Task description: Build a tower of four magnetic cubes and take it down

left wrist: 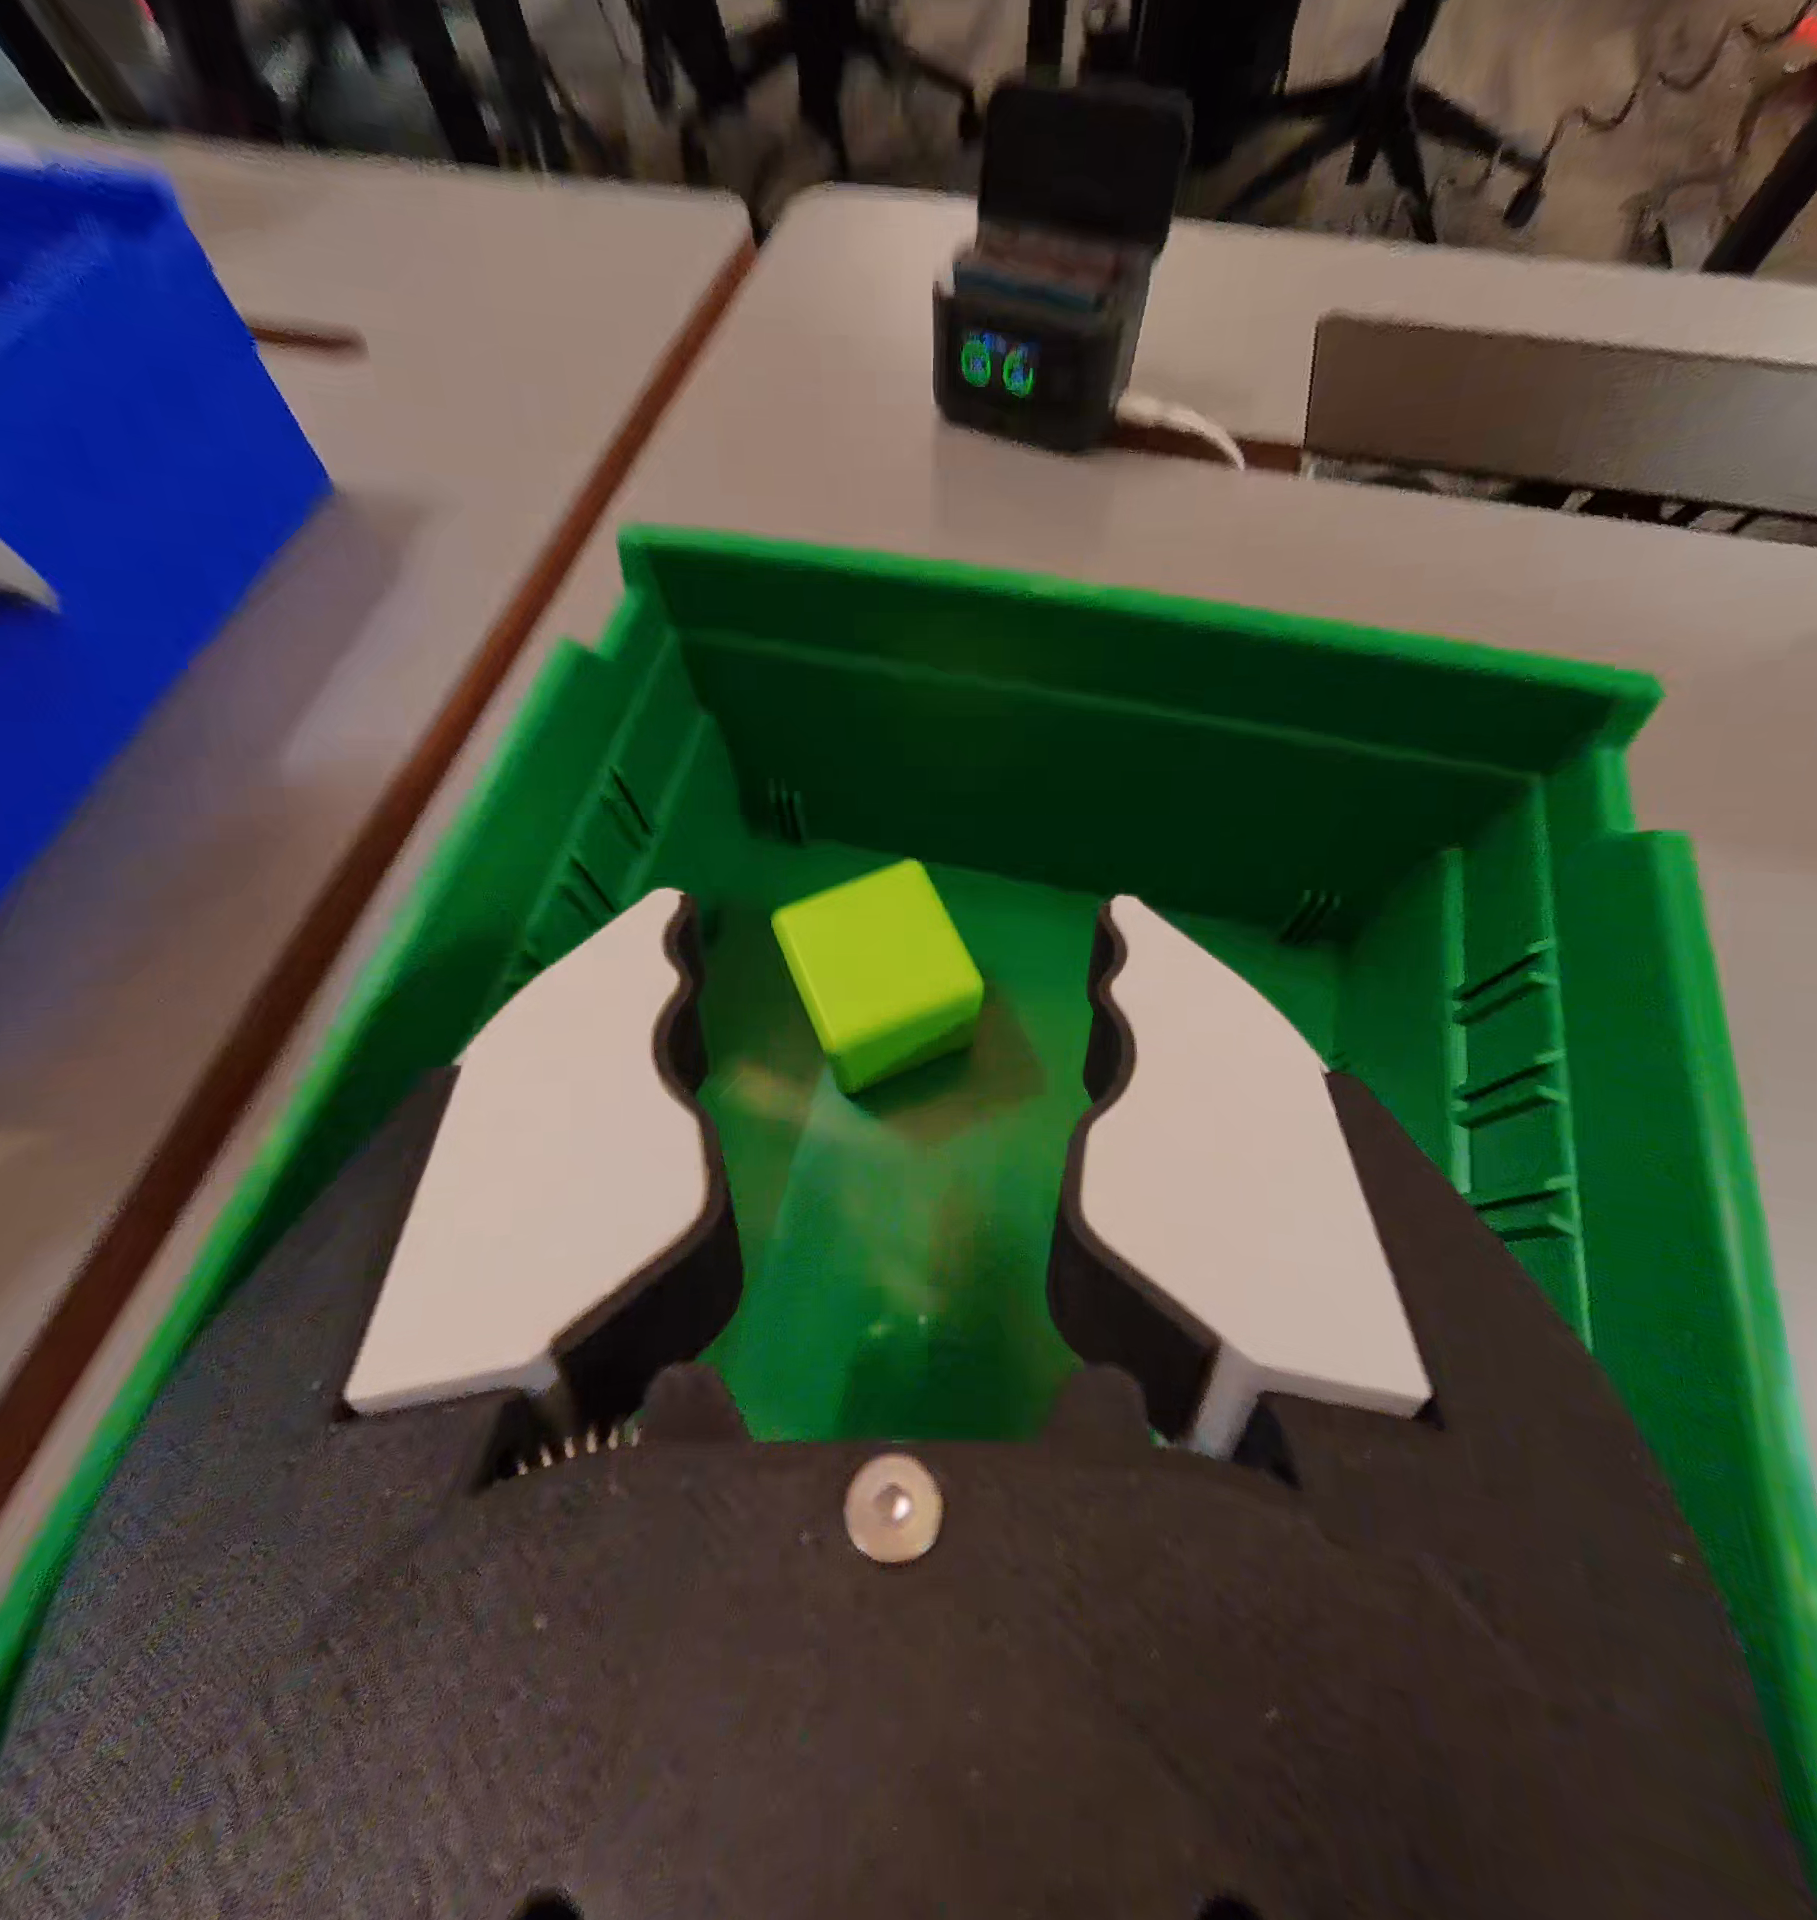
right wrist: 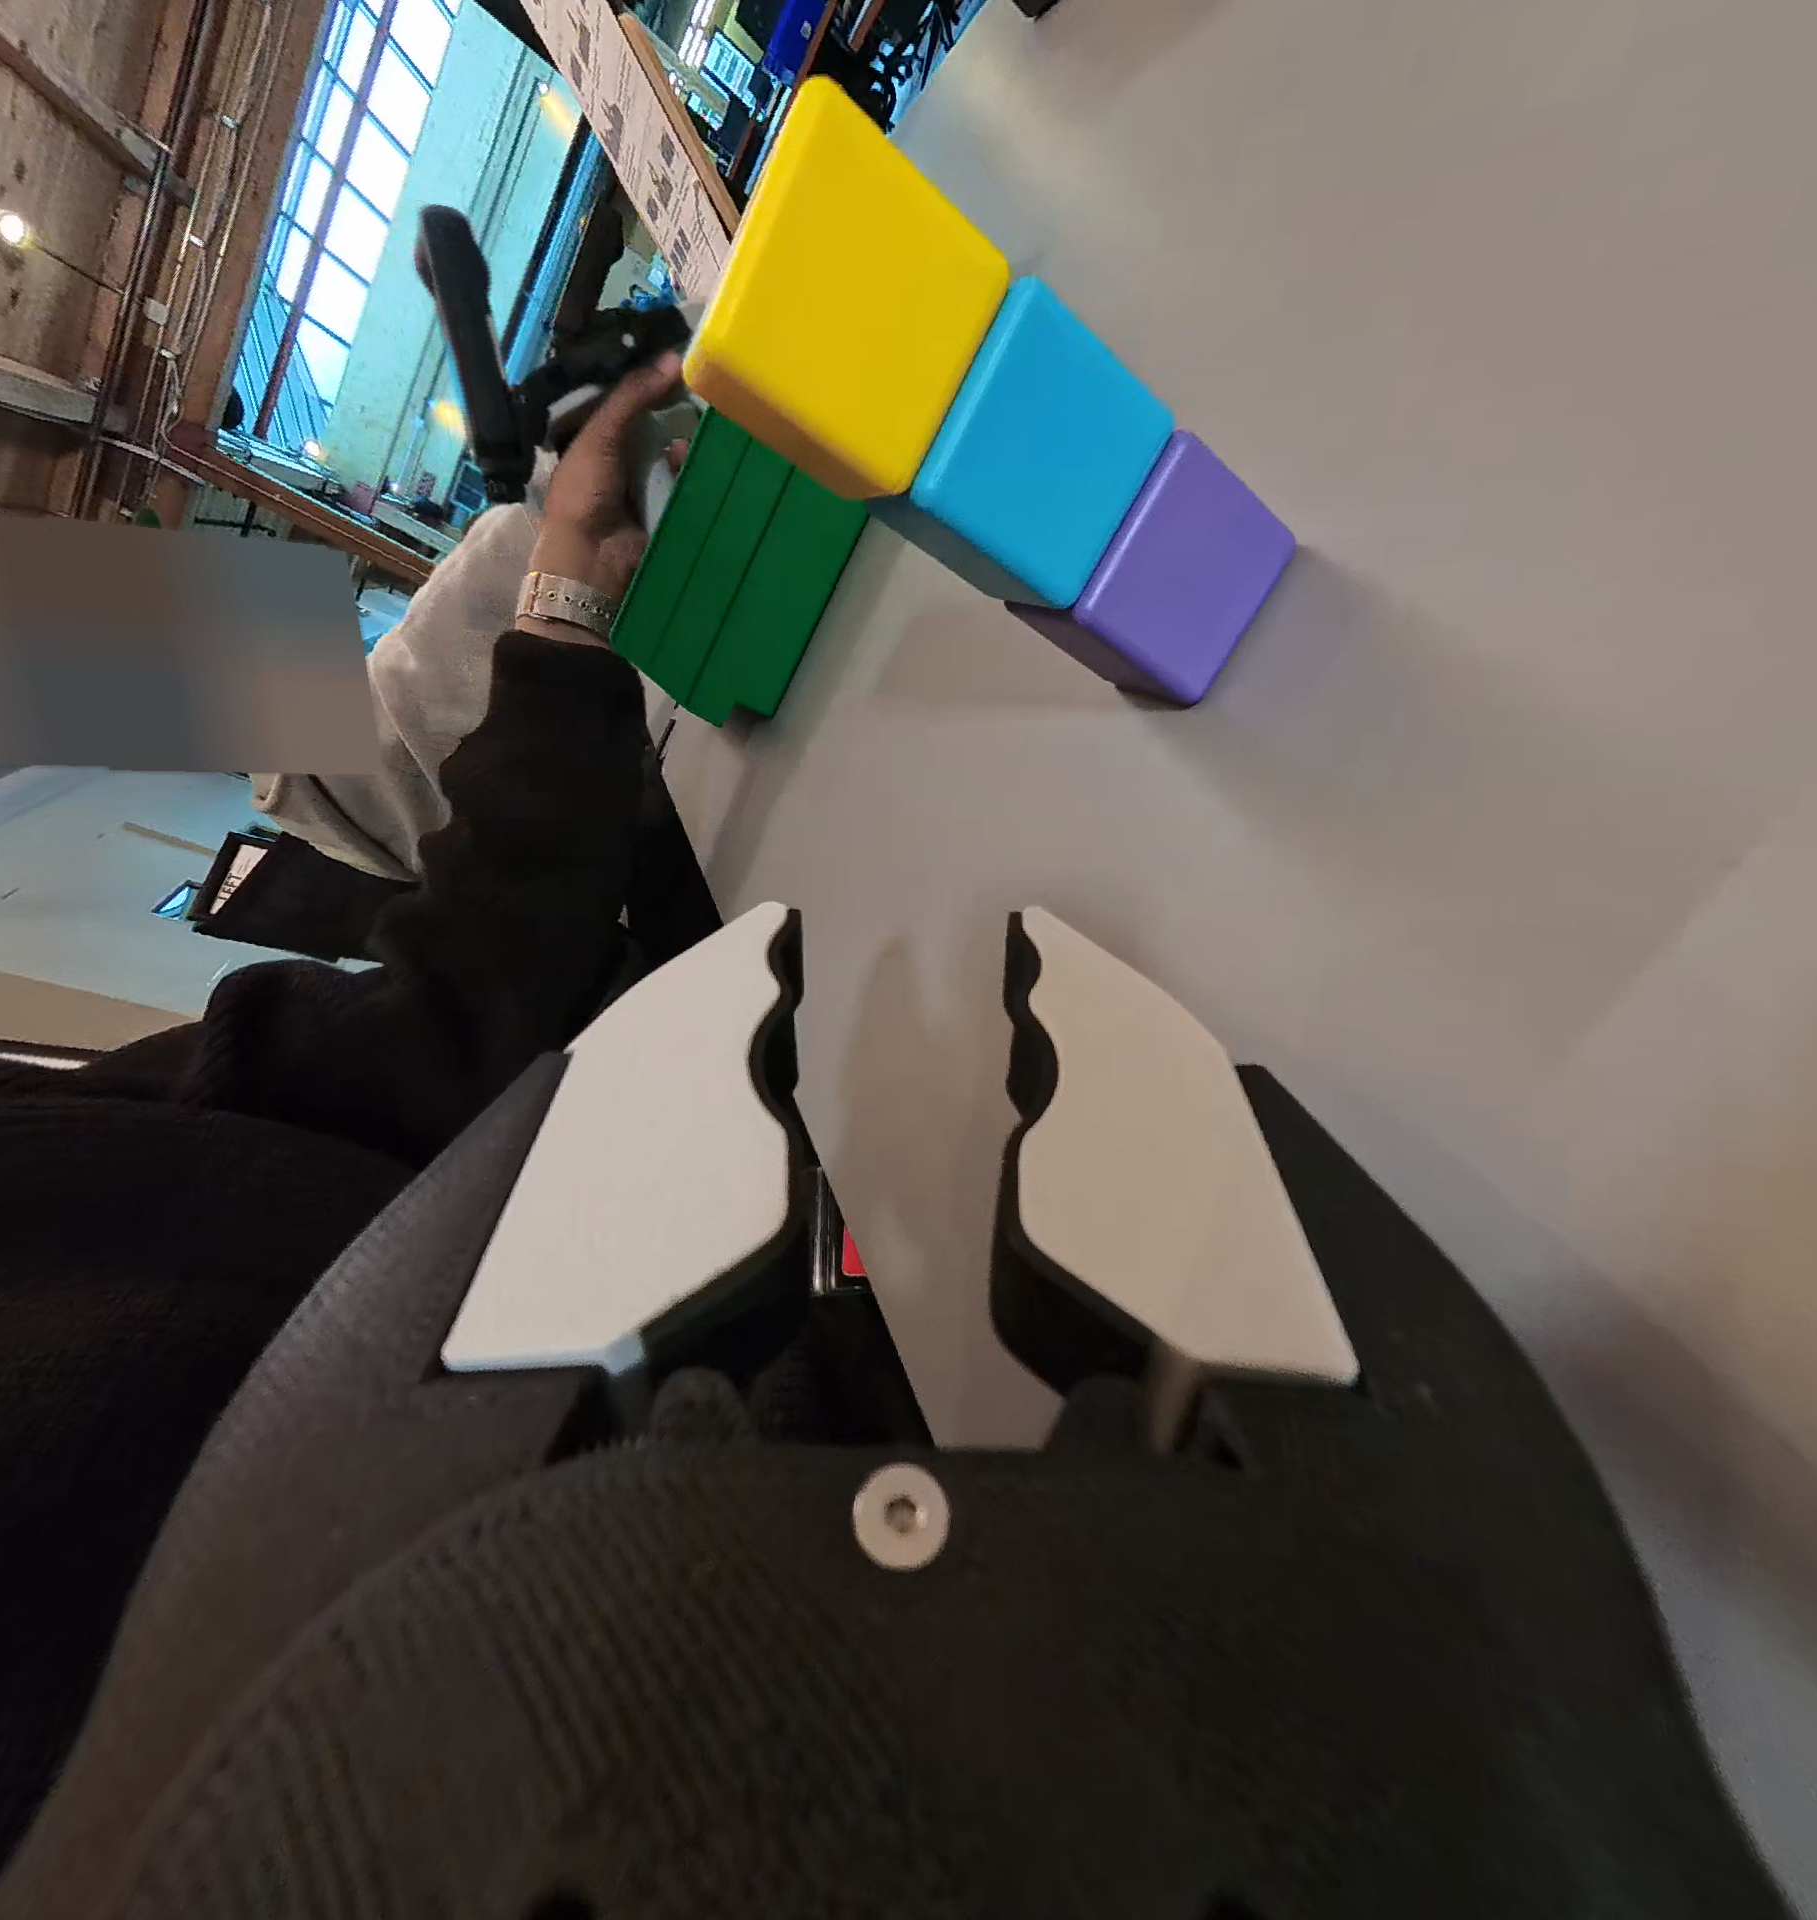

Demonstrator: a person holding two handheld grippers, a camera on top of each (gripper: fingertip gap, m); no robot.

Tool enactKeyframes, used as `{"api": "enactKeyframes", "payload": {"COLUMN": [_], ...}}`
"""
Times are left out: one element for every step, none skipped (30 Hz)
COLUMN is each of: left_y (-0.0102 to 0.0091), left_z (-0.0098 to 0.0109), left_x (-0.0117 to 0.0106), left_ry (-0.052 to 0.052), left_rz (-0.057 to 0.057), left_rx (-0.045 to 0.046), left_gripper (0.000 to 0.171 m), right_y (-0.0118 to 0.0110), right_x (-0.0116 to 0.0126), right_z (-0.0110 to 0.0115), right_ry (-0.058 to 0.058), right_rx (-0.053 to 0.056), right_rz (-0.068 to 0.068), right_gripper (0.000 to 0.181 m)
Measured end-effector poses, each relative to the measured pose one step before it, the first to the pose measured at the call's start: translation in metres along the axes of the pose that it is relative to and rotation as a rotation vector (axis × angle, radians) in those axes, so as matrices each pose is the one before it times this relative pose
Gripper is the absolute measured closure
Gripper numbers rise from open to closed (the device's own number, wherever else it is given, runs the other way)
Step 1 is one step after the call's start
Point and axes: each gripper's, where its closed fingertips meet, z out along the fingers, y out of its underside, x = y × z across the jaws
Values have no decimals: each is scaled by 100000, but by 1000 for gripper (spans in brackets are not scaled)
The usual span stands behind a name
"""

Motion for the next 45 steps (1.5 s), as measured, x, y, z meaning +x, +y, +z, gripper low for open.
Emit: {"api": "enactKeyframes", "payload": {"left_y": [655, 387, 214, 184, 222, 288, 272, 257, 213, 124, 85, 134, 29, -70, -86, -12, 110, 148, 31, 12, -233, -708, -1226, -1181, -1386, -1770, -1945, -2087, -2221, -2011, -1766, -1542, -1226, -842, -428, -65, 213, 434, 445, 428, 350, 310, 195, 87, -7], "left_z": [622, 465, 354, 308, 314, 341, 335, 349, 345, 348, 314, 280, 254, 228, 197, 214, 209, 175, 86, -32, -234, -593, -833, -858, -976, -1179, -1296, -1335, -1302, -1097, -810, -505, -140, 300, 715, 1062, 1368, 1545, 1583, 1534, 1431, 1350, 1199, 953, 689], "left_x": [-15, -250, -395, -428, -369, -294, -141, 114, 271, 380, 516, 431, 184, -42, -275, -427, -449, -301, -119, -196, -271, 183, 494, 361, 538, 912, 1204, 1699, 2377, 2732, 3003, 3444, 3728, 3778, 3595, 3373, 2833, 2465, 2527, 2809, 2987, 2473, 1712, 988, 523], "left_ry": [567, -1561, -2637, -2925, -2396, -1864, -873, 705, 1641, 2062, 2591, 1798, -136, -1415, -2649, -3150, -2579, -721, 1108, 943, 612, 4028, 5397, 3454, 3349, 4154, 4320, 5680, 8025, 8196, 8273, 9940, 11256, 11686, 11301, 10829, 8195, 6961, 8252, 11287, 13948, 12060, 8710, 5354, 3647], "left_rz": [-1752, -136, 1048, 1432, 1036, 366, -430, -856, -1255, -1428, -1045, -449, -95, 113, 333, 49, -685, -1532, -2763, -2898, -2290, -740, -1942, -2613, -1003, 647, 1429, 2481, 3840, 4139, 4544, 6146, 6697, 6096, 4953, 4885, 4155, 4033, 5526, 6947, 7276, 5160, 3593, 2226, 511], "left_rx": [-3130, -1897, -898, -808, -1158, -1583, -1254, -954, -768, -410, -525, -1366, -1044, -274, -76, -172, -658, -651, 182, 58, 1575, 4556, 6482, 3118, 2935, 5085, 5535, 5684, 6273, 4434, 2974, 2772, 1974, 356, -1508, -3013, -4048, -5151, -4489, -3412, -1886, -1325, -701, -67, 301], "left_gripper": [98, 98, 99, 99, 99, 99, 99, 99, 99, 99, 98, 98, 98, 98, 98, 99, 100, 99, 103, 114, 123, 124, 126, 125, 125, 125, 126, 126, 126, 125, 125, 125, 125, 125, 125, 125, 125, 124, 125, 124, 123, 123, 123, 123, 123], "right_y": [14, 22, 13, 12, -4, -1, 15, 44, 26, 29, -1, 10, 3, 25, 10, -19, -33, -50, -41, -41, -19, -21, -15, -26, 13, 35, 20, -12, -8, 41, 55, 36, 34, 24, 6, -2, 6, 12, 9, 17, 27, 17, 11, -6, 25], "right_x": [61, 60, 68, 60, 51, 36, 39, 40, 40, 30, 36, 50, 61, 62, 50, 45, 37, 59, 56, 48, 33, 38, 15, 20, 37, 58, 34, -15, 0, 47, 58, 38, 21, 6, -8, -23, -12, -17, -16, -14, -8, -4, -13, -15, -7], "right_z": [-45, -57, -80, -111, -120, -127, -121, -129, -132, -140, -144, -160, -157, -171, -189, -215, -207, -213, -193, -181, -141, -121, -101, -79, -73, -65, -66, -61, -41, -19, -6, -22, -21, -49, -57, -64, -76, -58, -71, -70, -77, -86, -98, -103, -95], "right_ry": [279, 263, 261, 273, 257, 235, 274, 339, 347, 331, 357, 394, 421, 430, 381, 320, 345, 396, 370, 247, 135, 93, 45, 73, 234, 337, 154, -102, -50, 243, 333, 201, 140, 151, 133, 142, 195, 195, 164, 139, 135, 143, 104, 60, 66], "right_rx": [40, 92, 122, 229, 373, 393, 287, 208, 248, 342, 419, 430, 396, 377, 459, 617, 720, 729, 677, 597, 494, 397, 360, 316, 155, -29, 98, 332, 213, -115, -227, -121, -19, 55, 143, 203, 166, 122, 114, 93, 87, 131, 230, 331, 202], "right_rz": [0, 86, 133, 125, 98, 78, 37, -17, -30, 2, 16, 4, -6, 31, 100, 121, 90, 63, 95, 185, 252, 304, 265, 119, -73, -63, 140, 254, 132, -63, -152, -125, -76, -68, -114, -191, -251, -271, -257, -218, -183, -139, -68, -33, 2], "right_gripper": [143, 143, 143, 143, 143, 143, 143, 143, 143, 143, 144, 144, 144, 144, 144, 144, 144, 144, 144, 144, 144, 144, 144, 144, 144, 144, 144, 144, 144, 144, 144, 144, 144, 144, 144, 144, 144, 144, 144, 144, 144, 144, 144, 144, 144]}}
